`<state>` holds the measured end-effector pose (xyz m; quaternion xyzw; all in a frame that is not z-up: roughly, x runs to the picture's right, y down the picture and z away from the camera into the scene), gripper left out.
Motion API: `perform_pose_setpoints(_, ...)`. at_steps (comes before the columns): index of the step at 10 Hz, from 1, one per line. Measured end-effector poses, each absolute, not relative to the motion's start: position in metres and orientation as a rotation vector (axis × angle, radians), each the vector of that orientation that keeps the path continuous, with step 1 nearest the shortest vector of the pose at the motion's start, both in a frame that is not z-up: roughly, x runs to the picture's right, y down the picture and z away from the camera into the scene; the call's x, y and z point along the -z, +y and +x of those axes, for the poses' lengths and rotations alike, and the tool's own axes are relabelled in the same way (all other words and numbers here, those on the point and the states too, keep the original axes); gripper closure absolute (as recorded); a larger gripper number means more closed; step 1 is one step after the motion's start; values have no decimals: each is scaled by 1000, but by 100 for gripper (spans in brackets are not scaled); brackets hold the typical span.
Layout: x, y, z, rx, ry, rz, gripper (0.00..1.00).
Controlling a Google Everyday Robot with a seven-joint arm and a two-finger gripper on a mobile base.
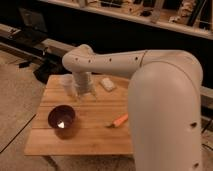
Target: Place the white sponge in the ceramic cup
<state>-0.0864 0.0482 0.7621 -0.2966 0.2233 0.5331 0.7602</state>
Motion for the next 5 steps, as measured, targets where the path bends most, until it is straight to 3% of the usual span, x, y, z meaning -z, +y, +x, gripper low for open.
perform_pose_setpoints(5, -836, -12, -53, -1001, 441, -618, 35)
